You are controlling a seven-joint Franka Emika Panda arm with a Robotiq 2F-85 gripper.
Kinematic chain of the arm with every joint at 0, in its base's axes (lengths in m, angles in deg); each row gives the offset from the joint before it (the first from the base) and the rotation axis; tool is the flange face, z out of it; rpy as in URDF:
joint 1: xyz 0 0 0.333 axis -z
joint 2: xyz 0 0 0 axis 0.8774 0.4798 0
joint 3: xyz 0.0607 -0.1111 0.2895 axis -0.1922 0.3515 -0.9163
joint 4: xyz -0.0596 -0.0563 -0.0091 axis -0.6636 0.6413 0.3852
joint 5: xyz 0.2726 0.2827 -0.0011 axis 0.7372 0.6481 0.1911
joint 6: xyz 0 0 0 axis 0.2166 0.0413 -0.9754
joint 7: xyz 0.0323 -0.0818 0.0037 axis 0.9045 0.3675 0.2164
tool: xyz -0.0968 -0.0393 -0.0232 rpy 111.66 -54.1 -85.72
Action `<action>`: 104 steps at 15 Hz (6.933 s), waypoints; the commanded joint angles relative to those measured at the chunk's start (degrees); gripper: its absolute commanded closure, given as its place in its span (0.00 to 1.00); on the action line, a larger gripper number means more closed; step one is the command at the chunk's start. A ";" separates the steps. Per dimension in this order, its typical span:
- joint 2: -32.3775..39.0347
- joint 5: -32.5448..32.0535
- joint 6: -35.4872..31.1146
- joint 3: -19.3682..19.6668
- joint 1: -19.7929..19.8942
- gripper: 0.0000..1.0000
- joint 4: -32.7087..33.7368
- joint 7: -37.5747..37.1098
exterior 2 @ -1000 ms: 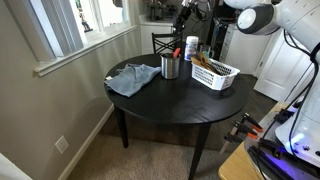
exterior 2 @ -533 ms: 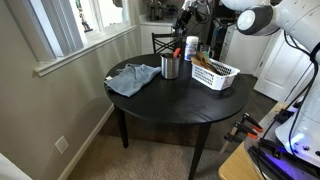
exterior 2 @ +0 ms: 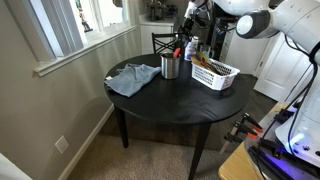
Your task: Remove the spatula from the cutlery holder and place it in the white basket
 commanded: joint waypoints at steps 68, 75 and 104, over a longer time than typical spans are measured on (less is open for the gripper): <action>-15.54 -7.89 13.91 -5.56 -0.51 0.99 1.94 7.30; -16.35 -13.02 28.42 -2.66 -1.17 0.99 2.18 12.54; -2.92 -26.86 30.46 2.49 -3.28 0.99 2.16 28.43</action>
